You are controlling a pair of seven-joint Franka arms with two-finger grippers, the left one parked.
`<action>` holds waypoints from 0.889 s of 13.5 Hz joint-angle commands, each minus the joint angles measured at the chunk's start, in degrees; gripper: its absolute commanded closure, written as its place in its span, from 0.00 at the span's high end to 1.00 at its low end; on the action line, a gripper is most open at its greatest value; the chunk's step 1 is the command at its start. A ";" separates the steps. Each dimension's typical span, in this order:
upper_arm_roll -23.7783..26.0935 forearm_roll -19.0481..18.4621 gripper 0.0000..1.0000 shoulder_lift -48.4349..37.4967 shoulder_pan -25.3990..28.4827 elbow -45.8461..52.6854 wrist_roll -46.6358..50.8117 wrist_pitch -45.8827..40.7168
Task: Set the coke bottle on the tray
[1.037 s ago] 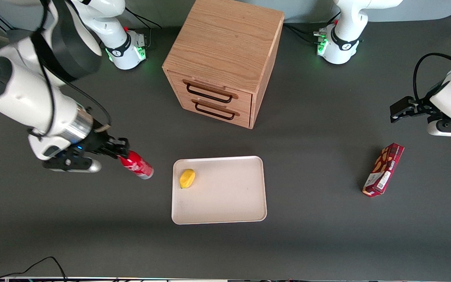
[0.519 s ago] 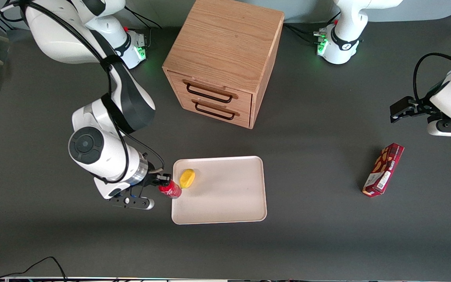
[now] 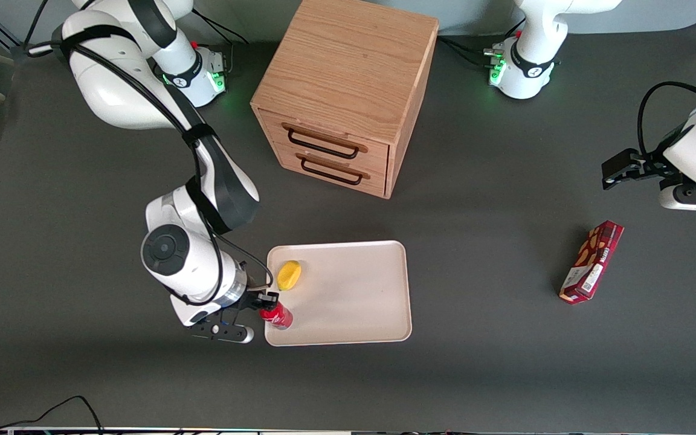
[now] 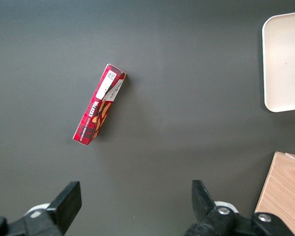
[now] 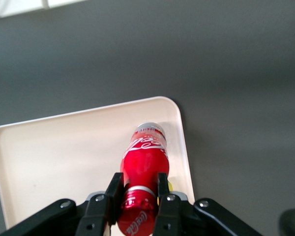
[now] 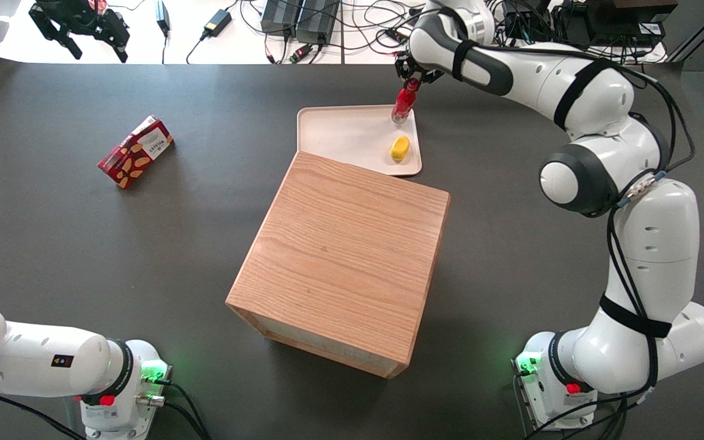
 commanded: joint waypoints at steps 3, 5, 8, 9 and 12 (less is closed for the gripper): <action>-0.46 -0.31 0.00 2.37 1.53 2.96 2.71 -0.26; -0.37 -0.31 0.00 2.37 1.53 2.96 3.06 -0.17; -0.37 -0.31 1.00 1.33 1.35 3.05 4.21 0.00; -0.28 -0.31 1.00 -0.07 1.00 3.05 4.29 0.00; -0.54 -0.66 1.00 -7.18 0.74 3.23 3.16 0.00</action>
